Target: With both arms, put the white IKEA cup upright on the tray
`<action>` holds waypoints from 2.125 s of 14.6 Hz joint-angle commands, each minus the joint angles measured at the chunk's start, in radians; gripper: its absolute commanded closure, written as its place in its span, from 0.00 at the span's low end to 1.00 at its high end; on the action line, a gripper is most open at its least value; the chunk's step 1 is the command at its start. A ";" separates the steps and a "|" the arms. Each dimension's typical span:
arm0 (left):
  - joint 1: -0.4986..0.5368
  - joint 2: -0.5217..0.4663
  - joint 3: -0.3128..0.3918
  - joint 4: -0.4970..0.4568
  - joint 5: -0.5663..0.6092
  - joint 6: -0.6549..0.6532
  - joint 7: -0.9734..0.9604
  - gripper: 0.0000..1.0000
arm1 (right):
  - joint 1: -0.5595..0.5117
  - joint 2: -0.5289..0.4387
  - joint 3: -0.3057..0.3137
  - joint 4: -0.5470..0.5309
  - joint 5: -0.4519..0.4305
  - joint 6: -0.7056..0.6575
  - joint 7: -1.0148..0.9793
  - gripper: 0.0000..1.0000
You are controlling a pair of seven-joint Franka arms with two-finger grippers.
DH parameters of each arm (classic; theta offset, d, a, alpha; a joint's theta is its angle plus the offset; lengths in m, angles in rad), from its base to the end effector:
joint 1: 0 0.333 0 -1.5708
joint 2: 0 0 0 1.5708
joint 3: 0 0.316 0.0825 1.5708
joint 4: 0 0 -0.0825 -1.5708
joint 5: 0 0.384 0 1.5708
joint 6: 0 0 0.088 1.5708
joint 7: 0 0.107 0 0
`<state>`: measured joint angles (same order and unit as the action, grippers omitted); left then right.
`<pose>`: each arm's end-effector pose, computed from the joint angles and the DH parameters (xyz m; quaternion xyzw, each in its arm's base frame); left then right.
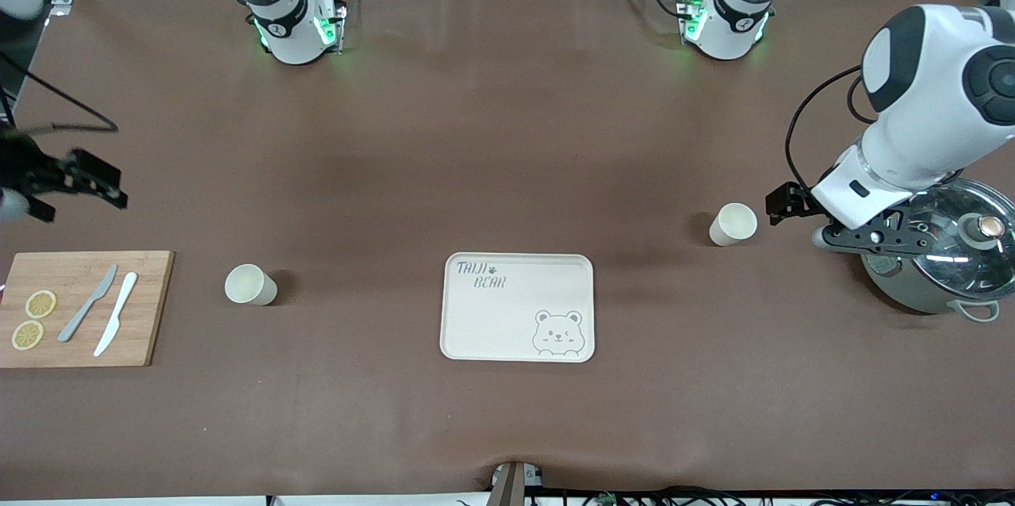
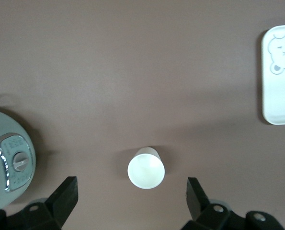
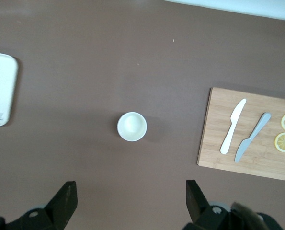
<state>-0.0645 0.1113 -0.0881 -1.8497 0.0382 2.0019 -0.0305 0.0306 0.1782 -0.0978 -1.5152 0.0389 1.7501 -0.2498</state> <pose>0.5895 -0.0867 0.4651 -0.9974 0.0682 -0.0218 0.0107 0.6213 -0.0334 0.5629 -0.9955 -0.0892 -0.0301 0.0059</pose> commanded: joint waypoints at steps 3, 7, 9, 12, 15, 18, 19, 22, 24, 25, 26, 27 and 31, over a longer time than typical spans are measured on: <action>0.069 -0.142 -0.002 -0.316 -0.017 0.222 0.105 0.00 | -0.015 0.142 0.003 0.018 -0.050 0.138 -0.028 0.00; 0.109 -0.159 -0.004 -0.362 -0.017 0.247 0.159 0.00 | -0.020 0.208 0.003 0.018 -0.044 0.170 -0.086 0.00; 0.111 -0.160 -0.004 -0.358 -0.017 0.239 0.159 0.00 | -0.026 0.239 0.004 0.015 -0.041 0.186 -0.123 0.00; 0.121 -0.145 -0.002 -0.353 -0.046 0.241 0.159 0.00 | -0.041 0.251 0.004 -0.049 -0.028 0.264 -0.169 0.00; 0.127 -0.148 -0.002 -0.355 -0.086 0.238 0.173 0.00 | -0.035 0.264 0.006 -0.117 -0.027 0.348 -0.172 0.00; 0.120 -0.160 -0.005 -0.391 -0.084 0.212 0.175 0.00 | -0.034 0.296 0.007 -0.123 -0.025 0.365 -0.192 0.00; 0.117 -0.156 -0.007 -0.401 -0.084 0.219 0.175 0.00 | -0.035 0.305 0.007 -0.122 -0.021 0.365 -0.219 0.00; 0.121 -0.111 -0.027 -0.433 -0.083 0.290 0.176 0.00 | -0.043 0.333 0.007 -0.123 0.042 0.370 -0.281 0.00; 0.120 -0.053 -0.035 -0.457 -0.083 0.386 0.175 0.00 | -0.041 0.345 0.006 -0.125 0.042 0.382 -0.287 0.00; 0.117 -0.020 -0.045 -0.457 -0.083 0.423 0.175 0.00 | -0.041 0.351 0.007 -0.125 0.042 0.388 -0.289 0.00; 0.117 0.010 -0.050 -0.459 -0.083 0.455 0.173 0.00 | -0.041 0.363 0.007 -0.125 0.042 0.397 -0.290 0.00; 0.115 0.034 -0.054 -0.460 -0.084 0.489 0.172 0.00 | -0.041 0.369 0.007 -0.137 0.042 0.414 -0.292 0.00; 0.118 0.093 -0.058 -0.471 -0.080 0.580 0.170 0.00 | -0.032 0.371 0.007 -0.212 0.044 0.517 -0.322 0.00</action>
<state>0.0489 0.1992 -0.1413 -2.3146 -0.0251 2.5516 0.1202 0.0002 0.5580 -0.0956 -1.6842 0.0591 2.2230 -0.5411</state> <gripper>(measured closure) 0.000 0.000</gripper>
